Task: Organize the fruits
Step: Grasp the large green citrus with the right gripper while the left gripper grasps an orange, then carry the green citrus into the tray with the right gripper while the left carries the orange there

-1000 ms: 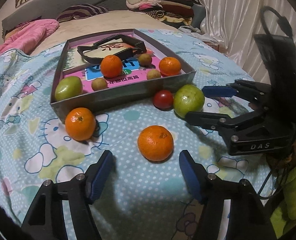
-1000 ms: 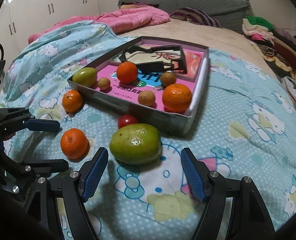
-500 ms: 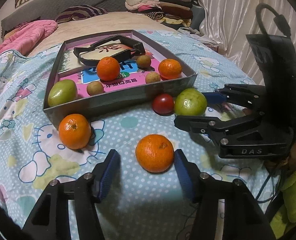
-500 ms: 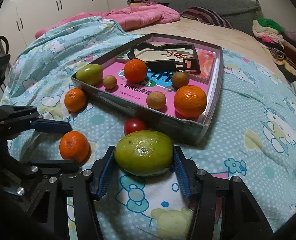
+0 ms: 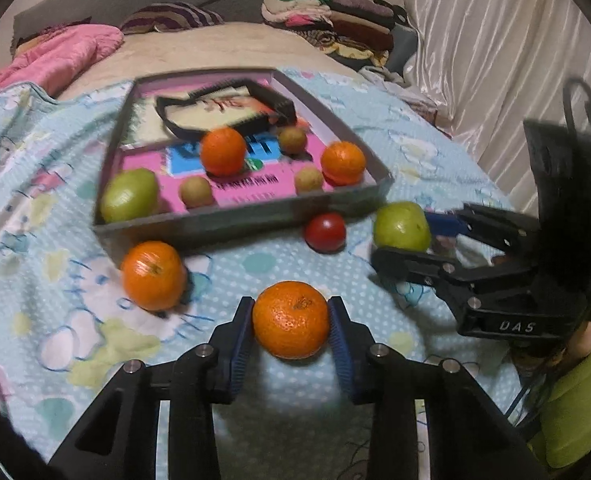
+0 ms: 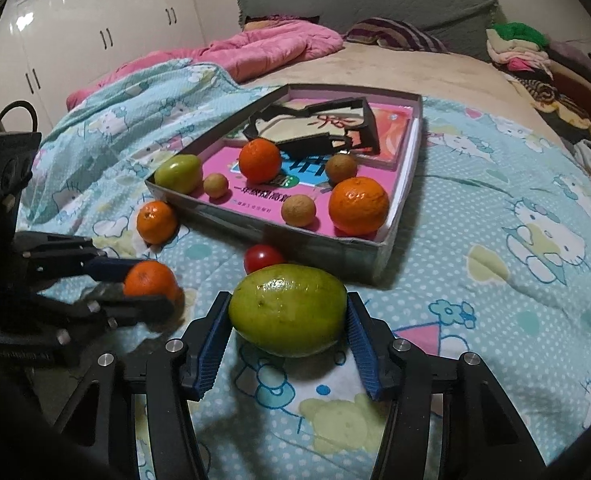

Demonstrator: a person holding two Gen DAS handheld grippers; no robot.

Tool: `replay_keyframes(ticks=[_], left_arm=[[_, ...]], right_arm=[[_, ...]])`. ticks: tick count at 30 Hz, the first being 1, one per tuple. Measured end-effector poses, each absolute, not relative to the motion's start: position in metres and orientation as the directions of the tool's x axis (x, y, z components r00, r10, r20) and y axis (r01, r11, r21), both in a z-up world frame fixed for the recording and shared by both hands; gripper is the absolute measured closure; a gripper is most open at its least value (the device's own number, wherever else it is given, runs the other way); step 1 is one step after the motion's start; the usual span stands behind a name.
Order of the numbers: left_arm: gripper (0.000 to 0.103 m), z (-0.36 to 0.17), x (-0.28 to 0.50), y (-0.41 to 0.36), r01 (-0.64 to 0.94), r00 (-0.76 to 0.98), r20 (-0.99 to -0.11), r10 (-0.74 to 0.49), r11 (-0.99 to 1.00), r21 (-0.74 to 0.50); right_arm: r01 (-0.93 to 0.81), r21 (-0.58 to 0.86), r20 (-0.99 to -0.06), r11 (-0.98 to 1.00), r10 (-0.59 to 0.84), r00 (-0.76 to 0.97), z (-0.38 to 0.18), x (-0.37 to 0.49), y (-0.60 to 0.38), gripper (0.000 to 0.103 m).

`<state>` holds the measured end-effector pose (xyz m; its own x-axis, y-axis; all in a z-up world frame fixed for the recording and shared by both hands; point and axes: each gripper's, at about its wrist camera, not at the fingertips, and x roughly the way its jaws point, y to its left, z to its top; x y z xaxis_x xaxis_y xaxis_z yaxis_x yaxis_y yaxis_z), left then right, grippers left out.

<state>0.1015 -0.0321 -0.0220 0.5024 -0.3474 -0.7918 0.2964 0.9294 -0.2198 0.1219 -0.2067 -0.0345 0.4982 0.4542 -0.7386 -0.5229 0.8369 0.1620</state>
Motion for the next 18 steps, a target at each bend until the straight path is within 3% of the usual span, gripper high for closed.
replay_keyframes(ticks=[18], left_arm=[[0.066,0.009,0.142,0.001,0.202,0.582,-0.772,-0.256,0.965,-0.168]], right_arm=[[-0.510,0.120,-0.675,0.852,0.447,0.587,0.009,0.127,-0.196,0.046]])
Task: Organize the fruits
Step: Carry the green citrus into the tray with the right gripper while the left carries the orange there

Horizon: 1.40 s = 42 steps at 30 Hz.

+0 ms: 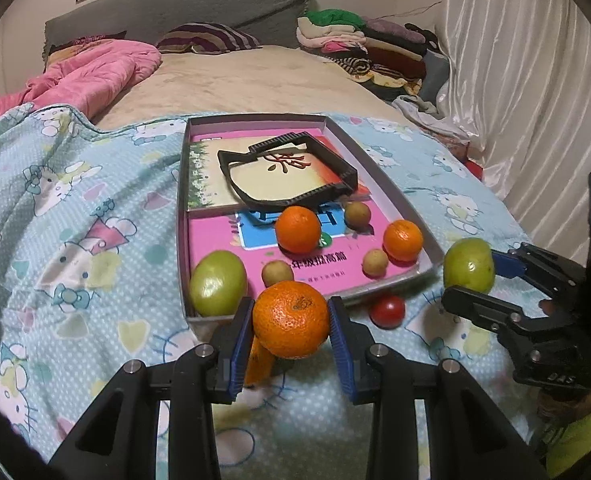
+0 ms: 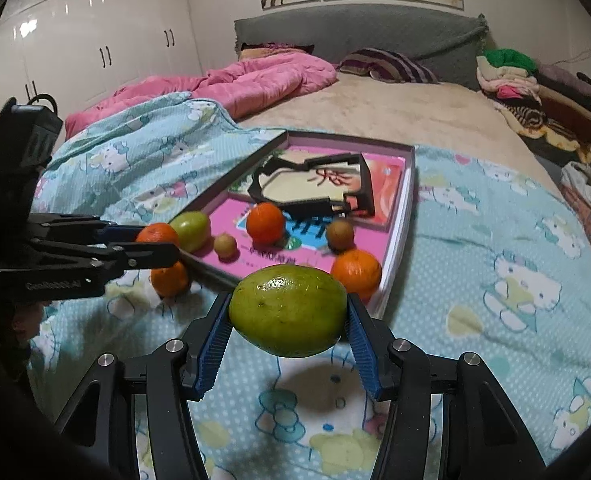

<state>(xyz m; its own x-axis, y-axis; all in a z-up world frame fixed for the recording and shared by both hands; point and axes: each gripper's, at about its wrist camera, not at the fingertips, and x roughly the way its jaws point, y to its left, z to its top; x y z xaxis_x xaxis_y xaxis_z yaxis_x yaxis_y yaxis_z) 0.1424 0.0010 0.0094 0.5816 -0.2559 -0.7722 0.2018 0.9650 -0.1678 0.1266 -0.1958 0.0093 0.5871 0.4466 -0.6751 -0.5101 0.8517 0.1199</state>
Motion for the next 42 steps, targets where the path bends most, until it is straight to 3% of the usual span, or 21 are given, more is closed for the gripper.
replay_keyframes(ticks=[24,42], left_arm=[[0.066,0.003,0.163,-0.009,0.201,0.573,-0.783,-0.242,0.968,-0.152],[0.066,-0.001,0.177,-0.024,0.235,0.561,-0.785,-0.262,0.960,-0.153]], right_arm=[[-0.509,0.105,-0.657,0.854,0.444,0.609,0.020,0.155,-0.179,0.046],[-0.514,0.071,-0.702,0.855,0.409,0.583,-0.006,0.165,-0.172,0.046]])
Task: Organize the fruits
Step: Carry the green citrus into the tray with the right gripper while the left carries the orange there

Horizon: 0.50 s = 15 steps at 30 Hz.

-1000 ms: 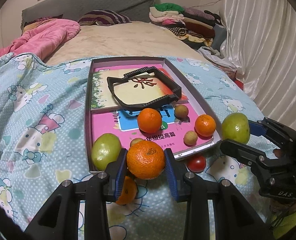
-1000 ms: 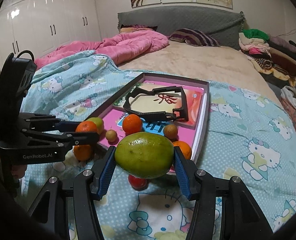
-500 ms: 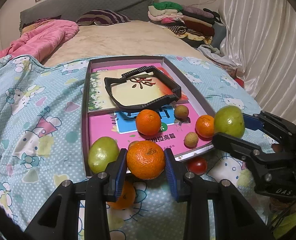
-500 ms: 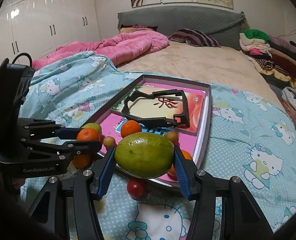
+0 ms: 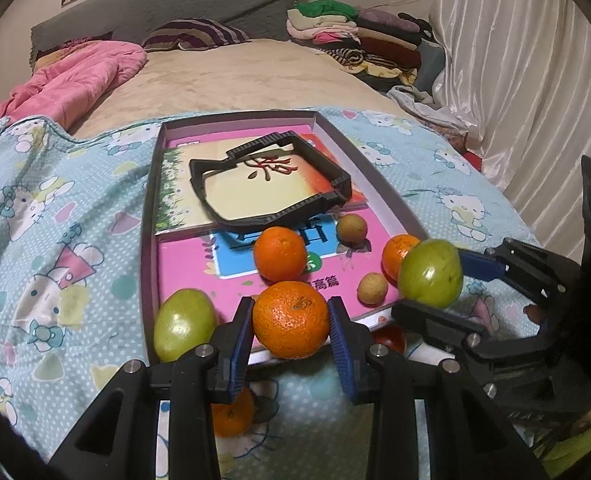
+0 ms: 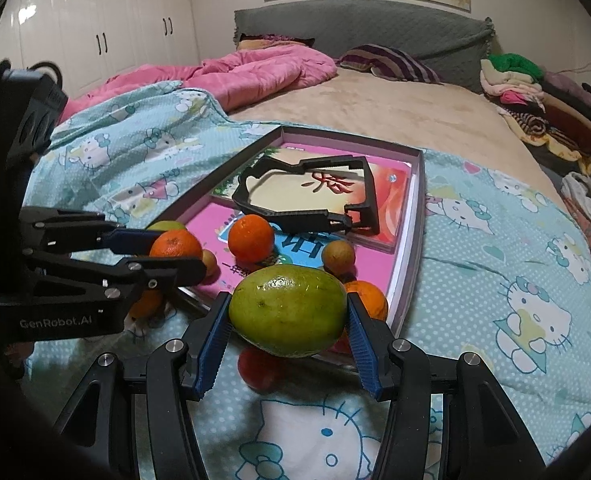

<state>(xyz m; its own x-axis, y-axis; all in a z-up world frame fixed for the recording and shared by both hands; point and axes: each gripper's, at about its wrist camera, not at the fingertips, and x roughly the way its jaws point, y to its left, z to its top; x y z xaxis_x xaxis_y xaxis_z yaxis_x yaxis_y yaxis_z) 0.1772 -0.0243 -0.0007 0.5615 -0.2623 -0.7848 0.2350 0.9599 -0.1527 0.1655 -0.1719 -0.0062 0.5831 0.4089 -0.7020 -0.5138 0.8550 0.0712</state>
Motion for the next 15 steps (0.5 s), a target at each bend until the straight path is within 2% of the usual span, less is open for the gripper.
replay_keyframes(ticks=[15], left_arm=[[0.066,-0.012,0.197,-0.034,0.256,0.523,-0.810,-0.268,0.955,-0.150]], right_arm=[[-0.519,0.046,-0.707,0.853,0.395,0.587,-0.013,0.167,-0.172,0.046]])
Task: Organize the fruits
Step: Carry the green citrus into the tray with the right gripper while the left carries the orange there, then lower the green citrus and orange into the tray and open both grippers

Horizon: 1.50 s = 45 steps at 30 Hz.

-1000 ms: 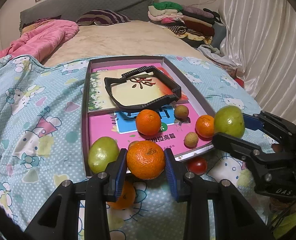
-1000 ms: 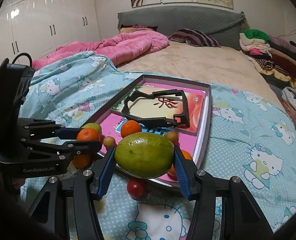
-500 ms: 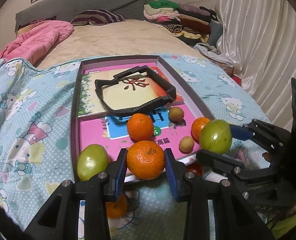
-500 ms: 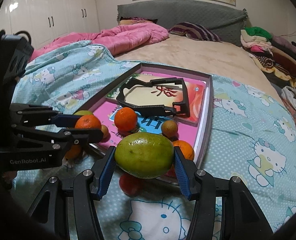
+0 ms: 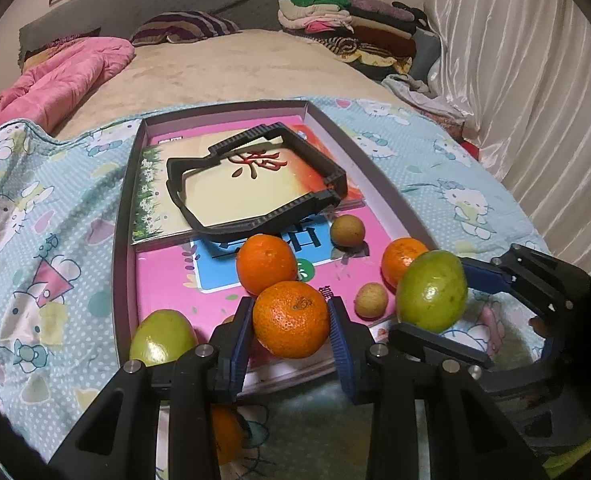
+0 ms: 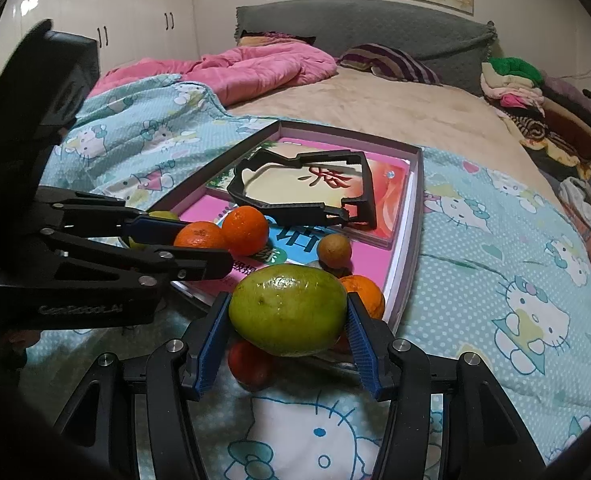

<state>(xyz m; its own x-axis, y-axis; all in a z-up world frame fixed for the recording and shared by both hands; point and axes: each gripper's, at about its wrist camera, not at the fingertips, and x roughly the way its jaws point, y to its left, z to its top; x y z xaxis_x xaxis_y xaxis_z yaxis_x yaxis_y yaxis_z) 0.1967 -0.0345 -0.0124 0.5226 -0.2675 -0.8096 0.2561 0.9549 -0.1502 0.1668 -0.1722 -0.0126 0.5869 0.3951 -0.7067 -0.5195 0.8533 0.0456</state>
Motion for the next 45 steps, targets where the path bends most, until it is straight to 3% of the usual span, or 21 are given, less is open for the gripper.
replay_keyframes(ticks=[11,45], left_arm=[[0.066,-0.0147,0.2063,-0.0273,0.233,0.536,-0.806,-0.251,0.962,-0.144],[0.065,-0.0159,0.2074,-0.0309,0.234,0.539,-0.807,-0.241,0.963,-0.132]], right_arm=[[-0.489,-0.028,-0.713,0.872,0.325,0.621,-0.0182,0.1708,-0.1698,0.046],[-0.471,0.016,-0.699,0.882,0.347,0.625,-0.0187,0.1680,-0.1776,0.044]])
